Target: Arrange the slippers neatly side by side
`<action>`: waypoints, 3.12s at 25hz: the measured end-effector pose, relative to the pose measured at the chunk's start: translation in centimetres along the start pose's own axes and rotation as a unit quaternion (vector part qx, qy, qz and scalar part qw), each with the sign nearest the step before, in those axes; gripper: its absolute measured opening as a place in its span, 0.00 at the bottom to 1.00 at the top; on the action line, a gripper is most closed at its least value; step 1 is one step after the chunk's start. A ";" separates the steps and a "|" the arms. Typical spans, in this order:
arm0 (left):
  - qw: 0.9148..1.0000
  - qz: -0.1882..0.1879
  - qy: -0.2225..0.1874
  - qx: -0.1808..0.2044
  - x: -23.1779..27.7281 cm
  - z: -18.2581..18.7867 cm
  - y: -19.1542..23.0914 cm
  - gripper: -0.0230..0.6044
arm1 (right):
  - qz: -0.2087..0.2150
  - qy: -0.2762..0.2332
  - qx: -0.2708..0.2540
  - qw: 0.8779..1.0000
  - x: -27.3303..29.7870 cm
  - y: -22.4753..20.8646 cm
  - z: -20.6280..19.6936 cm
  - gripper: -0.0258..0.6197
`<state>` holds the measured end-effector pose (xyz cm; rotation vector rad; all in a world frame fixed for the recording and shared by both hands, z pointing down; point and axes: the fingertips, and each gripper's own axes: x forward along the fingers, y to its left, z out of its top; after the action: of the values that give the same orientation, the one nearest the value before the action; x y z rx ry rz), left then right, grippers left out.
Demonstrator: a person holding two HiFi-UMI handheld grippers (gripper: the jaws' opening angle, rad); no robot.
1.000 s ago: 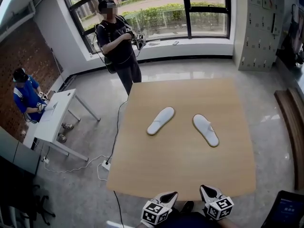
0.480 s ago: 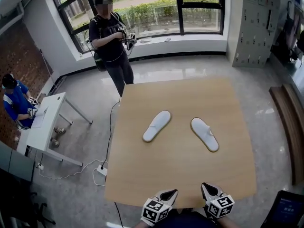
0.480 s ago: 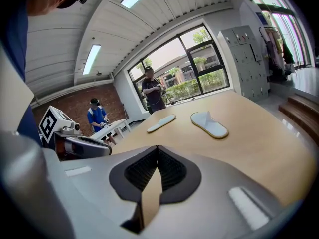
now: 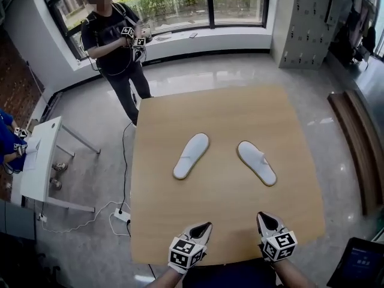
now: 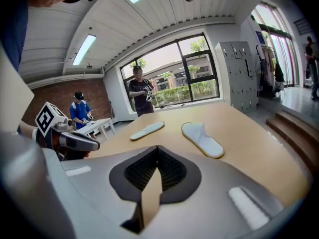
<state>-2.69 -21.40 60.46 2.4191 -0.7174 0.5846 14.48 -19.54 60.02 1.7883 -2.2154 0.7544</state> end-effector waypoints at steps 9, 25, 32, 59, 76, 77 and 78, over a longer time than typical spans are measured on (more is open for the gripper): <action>0.995 0.087 -0.016 0.042 2.6 4.7 7.5 0.04 | -0.026 0.018 -0.062 0.998 4.8 -6.9 2.0 0.05; 0.985 0.172 0.023 -0.002 10.5 12.1 23.6 0.04 | -0.045 0.043 -0.064 0.996 17.4 -12.7 5.3 0.05; 0.982 0.172 0.078 0.019 14.4 12.4 25.8 0.04 | -0.071 0.091 -0.084 0.990 20.6 -14.6 4.5 0.05; 0.973 0.198 0.120 0.006 16.4 7.4 27.0 0.04 | -0.077 0.163 -0.096 0.979 22.9 -15.7 -0.1 0.05; 0.976 0.184 0.112 0.009 15.0 3.7 22.0 0.04 | -0.074 0.167 -0.079 0.980 21.2 -13.5 -1.6 0.05; 0.977 0.183 0.112 0.010 15.0 3.5 21.7 0.04 | -0.072 0.167 -0.078 0.980 21.1 -13.4 -1.8 0.05; 0.977 0.183 0.113 0.011 15.1 3.2 21.3 0.04 | -0.071 0.168 -0.077 0.980 21.0 -13.3 -2.0 0.05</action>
<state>-3.13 -43.93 74.08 2.2031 -1.0680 0.9990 21.62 -38.33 74.72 1.5902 -1.8547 0.7653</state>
